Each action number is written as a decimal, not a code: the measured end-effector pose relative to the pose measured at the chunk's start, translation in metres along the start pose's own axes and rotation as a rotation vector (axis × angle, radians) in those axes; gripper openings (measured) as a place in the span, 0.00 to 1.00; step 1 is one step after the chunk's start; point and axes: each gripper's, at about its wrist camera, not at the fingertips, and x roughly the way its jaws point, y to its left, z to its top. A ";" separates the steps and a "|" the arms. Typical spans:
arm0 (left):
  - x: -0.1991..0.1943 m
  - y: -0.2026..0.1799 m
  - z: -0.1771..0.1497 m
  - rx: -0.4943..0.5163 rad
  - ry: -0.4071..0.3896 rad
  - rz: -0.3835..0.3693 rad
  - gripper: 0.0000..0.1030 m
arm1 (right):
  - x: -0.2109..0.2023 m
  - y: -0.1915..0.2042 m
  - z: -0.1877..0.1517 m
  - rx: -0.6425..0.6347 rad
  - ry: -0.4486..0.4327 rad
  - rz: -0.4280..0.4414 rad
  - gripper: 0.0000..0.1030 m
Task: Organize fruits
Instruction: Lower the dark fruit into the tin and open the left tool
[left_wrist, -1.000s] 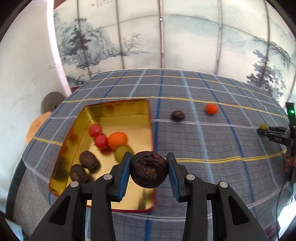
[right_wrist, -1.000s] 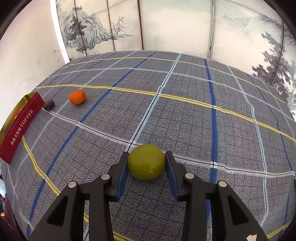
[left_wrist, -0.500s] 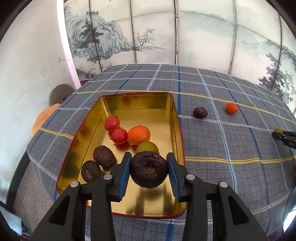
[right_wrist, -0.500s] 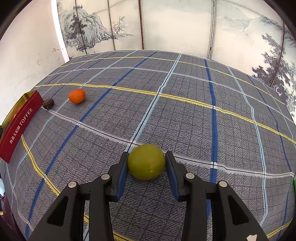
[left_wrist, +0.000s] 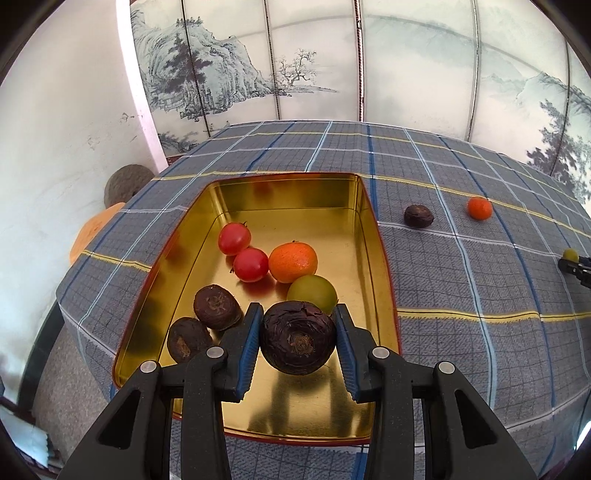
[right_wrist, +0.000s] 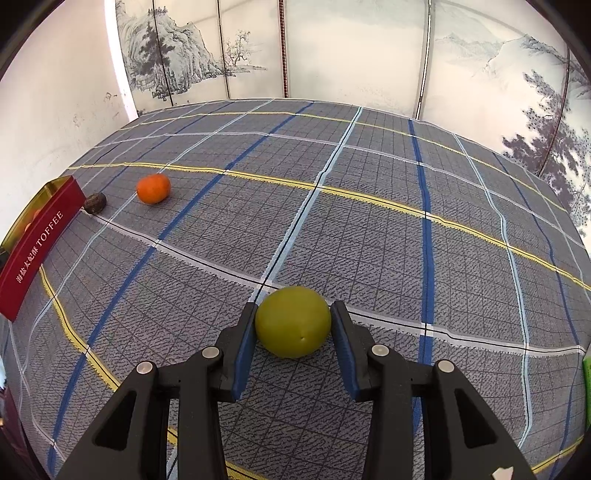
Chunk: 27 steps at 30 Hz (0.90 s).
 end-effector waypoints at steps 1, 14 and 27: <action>0.001 0.000 0.000 -0.001 0.001 0.000 0.39 | 0.000 0.001 0.000 -0.002 0.000 -0.002 0.36; 0.005 0.007 -0.003 0.000 0.007 0.013 0.39 | 0.000 0.001 0.000 -0.003 0.001 -0.004 0.36; 0.000 0.007 -0.001 0.026 -0.043 0.059 0.63 | 0.000 0.004 -0.001 -0.014 -0.001 -0.016 0.33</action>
